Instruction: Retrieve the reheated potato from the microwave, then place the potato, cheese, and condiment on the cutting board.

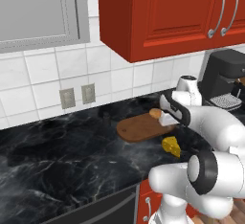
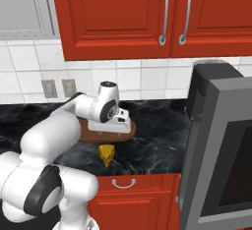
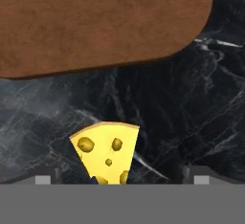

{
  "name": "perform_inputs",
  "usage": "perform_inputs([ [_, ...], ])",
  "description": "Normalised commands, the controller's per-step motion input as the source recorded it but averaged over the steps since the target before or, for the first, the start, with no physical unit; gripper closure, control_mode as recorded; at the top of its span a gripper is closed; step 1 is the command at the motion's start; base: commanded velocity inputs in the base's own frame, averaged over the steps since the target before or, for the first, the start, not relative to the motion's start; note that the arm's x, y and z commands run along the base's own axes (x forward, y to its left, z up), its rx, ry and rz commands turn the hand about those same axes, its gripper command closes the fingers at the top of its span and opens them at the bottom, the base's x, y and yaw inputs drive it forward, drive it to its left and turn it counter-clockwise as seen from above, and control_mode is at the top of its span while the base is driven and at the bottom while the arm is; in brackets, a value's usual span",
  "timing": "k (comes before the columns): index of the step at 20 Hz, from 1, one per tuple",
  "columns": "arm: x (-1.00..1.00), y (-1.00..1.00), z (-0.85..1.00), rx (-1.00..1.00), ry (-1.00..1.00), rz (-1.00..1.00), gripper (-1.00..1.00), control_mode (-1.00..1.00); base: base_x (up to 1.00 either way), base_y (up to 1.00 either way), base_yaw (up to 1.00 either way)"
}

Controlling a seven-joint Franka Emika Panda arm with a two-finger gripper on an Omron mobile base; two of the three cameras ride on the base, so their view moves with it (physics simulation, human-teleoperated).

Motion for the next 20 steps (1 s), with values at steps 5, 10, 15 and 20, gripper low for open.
perform_inputs([
  [5,-0.23,0.0,0.06,0.0,-0.01,0.0,-1.0,-1.0,0.0,0.0,0.0],
  [10,-0.25,0.0,0.0,0.0,-0.02,-0.01,-1.0,-1.0,0.0,0.0,0.0],
  [15,-0.16,0.07,0.0,0.01,-0.01,0.0,-1.0,-1.0,0.0,0.0,0.0],
  [20,-0.08,0.13,-0.09,0.0,0.0,0.0,-1.0,-1.0,0.0,0.0,0.0],
])
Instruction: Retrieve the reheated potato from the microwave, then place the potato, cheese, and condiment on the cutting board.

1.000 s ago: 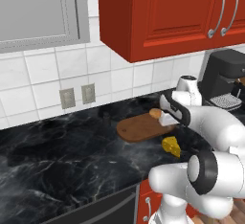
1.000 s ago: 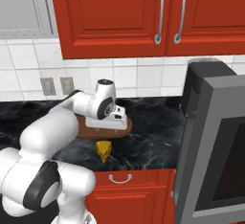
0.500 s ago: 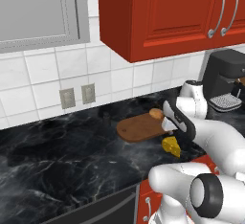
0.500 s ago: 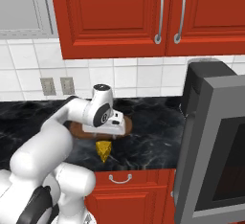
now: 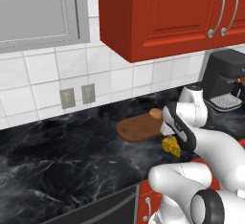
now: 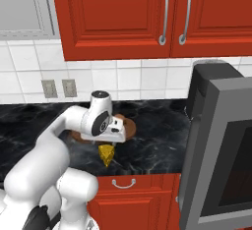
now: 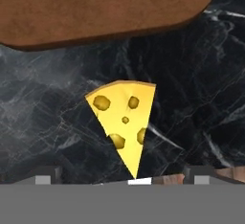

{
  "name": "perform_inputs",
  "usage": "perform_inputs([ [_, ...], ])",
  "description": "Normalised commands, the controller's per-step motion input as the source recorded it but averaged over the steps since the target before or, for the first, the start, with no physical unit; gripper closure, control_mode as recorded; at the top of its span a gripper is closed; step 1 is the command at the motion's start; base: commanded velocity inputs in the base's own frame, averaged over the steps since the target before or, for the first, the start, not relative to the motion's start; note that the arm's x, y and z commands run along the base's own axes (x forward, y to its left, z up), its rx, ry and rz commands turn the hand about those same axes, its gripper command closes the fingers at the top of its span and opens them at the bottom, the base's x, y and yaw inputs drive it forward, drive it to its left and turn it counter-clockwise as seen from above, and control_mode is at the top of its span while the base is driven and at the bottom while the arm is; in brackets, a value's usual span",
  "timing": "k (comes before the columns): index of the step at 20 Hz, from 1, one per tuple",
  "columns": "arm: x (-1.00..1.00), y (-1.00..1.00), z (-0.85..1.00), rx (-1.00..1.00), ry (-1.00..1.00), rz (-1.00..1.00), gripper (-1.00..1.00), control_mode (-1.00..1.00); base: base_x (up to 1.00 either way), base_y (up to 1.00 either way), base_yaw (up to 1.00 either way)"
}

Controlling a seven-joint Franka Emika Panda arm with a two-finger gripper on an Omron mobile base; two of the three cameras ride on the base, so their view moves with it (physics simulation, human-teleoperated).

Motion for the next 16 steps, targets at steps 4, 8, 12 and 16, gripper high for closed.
perform_inputs([
  [4,-0.01,0.08,-0.24,0.0,0.0,0.0,-1.0,-1.0,0.0,0.0,0.0],
  [8,0.09,-0.03,-0.31,0.0,0.0,0.0,-1.0,-1.0,0.0,0.0,0.0],
  [12,0.1,-0.03,-0.25,0.0,0.0,0.0,-1.0,-1.0,0.0,0.0,0.0],
  [16,0.09,0.0,-0.2,0.0,0.0,0.0,-1.0,-1.0,0.0,0.0,0.0],
])
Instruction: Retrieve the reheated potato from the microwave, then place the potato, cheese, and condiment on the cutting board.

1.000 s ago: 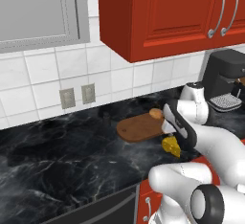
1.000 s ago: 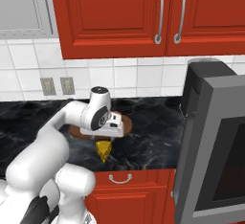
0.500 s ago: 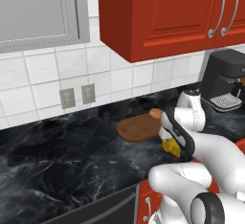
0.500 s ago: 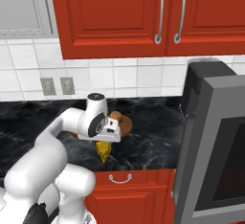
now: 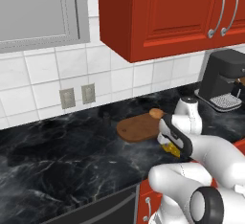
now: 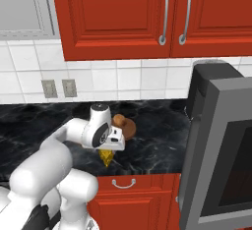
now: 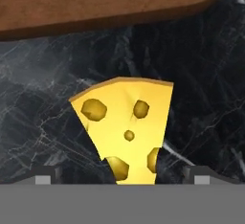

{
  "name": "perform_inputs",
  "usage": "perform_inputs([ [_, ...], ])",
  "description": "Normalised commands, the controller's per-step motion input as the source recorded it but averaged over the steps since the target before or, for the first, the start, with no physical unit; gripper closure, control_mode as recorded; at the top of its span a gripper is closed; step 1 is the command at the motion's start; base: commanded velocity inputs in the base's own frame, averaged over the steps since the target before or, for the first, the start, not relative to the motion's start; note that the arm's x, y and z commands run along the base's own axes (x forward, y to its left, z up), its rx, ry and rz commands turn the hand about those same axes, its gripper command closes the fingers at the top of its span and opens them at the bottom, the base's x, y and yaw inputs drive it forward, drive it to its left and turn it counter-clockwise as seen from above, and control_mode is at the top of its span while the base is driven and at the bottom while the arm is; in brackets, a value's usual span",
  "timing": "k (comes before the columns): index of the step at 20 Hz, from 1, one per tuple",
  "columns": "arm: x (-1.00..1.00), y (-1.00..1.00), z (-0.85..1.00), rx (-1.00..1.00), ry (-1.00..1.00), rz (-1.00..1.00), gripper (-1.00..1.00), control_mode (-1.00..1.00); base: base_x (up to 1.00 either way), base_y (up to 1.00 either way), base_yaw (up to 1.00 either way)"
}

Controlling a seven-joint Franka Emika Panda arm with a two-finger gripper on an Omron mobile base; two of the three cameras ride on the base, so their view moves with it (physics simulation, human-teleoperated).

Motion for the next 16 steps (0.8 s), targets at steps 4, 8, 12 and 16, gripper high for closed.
perform_inputs([
  [4,0.0,0.0,-0.18,0.0,0.0,0.0,-1.0,-1.0,0.0,0.0,0.0],
  [8,0.12,-0.06,-0.23,0.0,0.0,0.0,-1.0,-1.0,0.0,0.0,0.0],
  [12,0.27,-0.06,-0.23,0.0,0.0,0.0,-1.0,-1.0,0.0,0.0,0.0],
  [16,0.16,-0.01,-0.21,0.0,0.0,0.0,-1.0,-1.0,0.0,0.0,0.0],
])
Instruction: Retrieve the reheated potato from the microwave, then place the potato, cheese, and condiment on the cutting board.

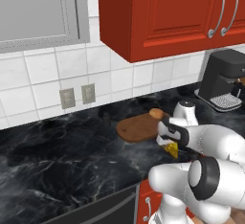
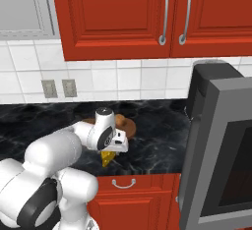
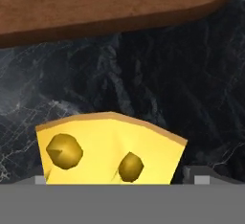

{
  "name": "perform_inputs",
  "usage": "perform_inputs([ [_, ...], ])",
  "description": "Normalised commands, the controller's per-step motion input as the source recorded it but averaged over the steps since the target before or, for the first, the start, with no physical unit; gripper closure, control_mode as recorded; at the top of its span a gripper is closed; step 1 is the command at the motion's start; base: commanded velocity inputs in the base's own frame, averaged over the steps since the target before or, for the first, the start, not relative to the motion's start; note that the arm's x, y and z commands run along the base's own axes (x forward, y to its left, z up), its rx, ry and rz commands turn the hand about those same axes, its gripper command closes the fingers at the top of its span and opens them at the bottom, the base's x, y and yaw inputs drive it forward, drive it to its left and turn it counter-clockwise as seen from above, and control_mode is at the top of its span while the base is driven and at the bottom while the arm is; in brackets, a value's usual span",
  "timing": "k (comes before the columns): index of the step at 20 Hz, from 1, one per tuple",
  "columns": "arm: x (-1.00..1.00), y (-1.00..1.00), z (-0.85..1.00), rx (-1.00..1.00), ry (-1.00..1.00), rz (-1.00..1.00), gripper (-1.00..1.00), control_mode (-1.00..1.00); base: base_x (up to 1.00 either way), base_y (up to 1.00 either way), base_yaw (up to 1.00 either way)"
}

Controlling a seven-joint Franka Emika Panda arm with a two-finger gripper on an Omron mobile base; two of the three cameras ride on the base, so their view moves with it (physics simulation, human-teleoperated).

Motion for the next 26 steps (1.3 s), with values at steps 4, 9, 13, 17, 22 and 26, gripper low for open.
perform_inputs([
  [4,-0.01,0.08,-0.24,0.0,0.0,0.0,-1.0,-1.0,0.0,0.0,0.0],
  [9,-0.09,0.1,-0.21,0.0,0.01,0.0,1.0,-1.0,0.0,0.0,0.0],
  [13,-0.1,0.03,-0.11,0.0,0.01,-0.02,1.0,-1.0,0.0,0.0,0.0],
  [17,-0.04,0.01,0.17,0.02,0.0,0.0,1.0,-1.0,0.0,0.0,0.0],
  [22,0.06,0.13,0.39,0.0,0.0,0.0,1.0,-1.0,0.0,0.0,0.0],
  [26,0.3,0.26,0.4,0.0,0.0,0.0,1.0,-1.0,0.0,0.0,0.0],
])
